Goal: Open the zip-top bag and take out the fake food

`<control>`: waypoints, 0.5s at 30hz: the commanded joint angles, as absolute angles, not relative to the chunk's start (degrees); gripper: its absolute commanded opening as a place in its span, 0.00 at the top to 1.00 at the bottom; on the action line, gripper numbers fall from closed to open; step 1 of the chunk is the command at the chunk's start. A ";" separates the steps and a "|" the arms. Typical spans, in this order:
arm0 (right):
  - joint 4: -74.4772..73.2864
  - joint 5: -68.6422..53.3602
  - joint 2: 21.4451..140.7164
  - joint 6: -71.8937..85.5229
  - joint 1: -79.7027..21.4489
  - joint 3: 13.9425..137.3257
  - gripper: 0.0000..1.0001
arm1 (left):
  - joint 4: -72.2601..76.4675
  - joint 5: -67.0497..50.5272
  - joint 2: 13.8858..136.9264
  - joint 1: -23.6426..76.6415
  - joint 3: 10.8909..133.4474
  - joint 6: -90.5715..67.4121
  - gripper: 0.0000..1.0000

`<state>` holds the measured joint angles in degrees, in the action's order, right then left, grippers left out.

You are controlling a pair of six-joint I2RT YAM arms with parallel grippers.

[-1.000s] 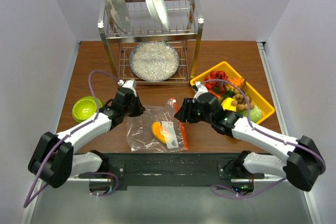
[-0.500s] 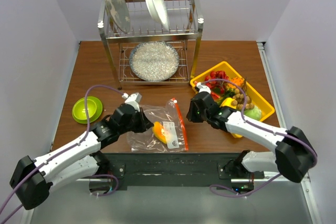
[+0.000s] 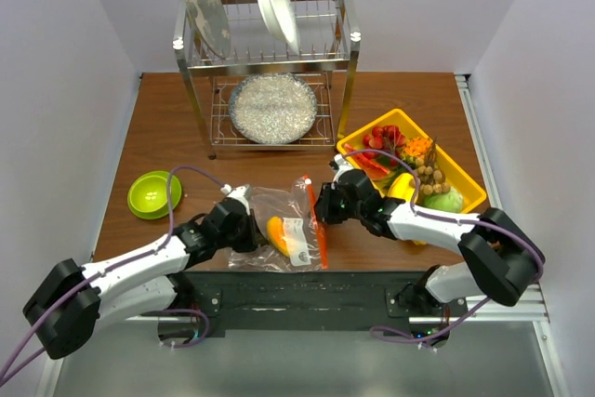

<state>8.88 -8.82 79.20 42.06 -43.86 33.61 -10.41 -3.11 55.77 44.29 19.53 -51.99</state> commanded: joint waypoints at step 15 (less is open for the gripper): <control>18.63 -12.04 83.58 41.05 -48.25 32.78 0.52 | 3.25 -3.43 67.93 44.47 22.23 -51.50 1.00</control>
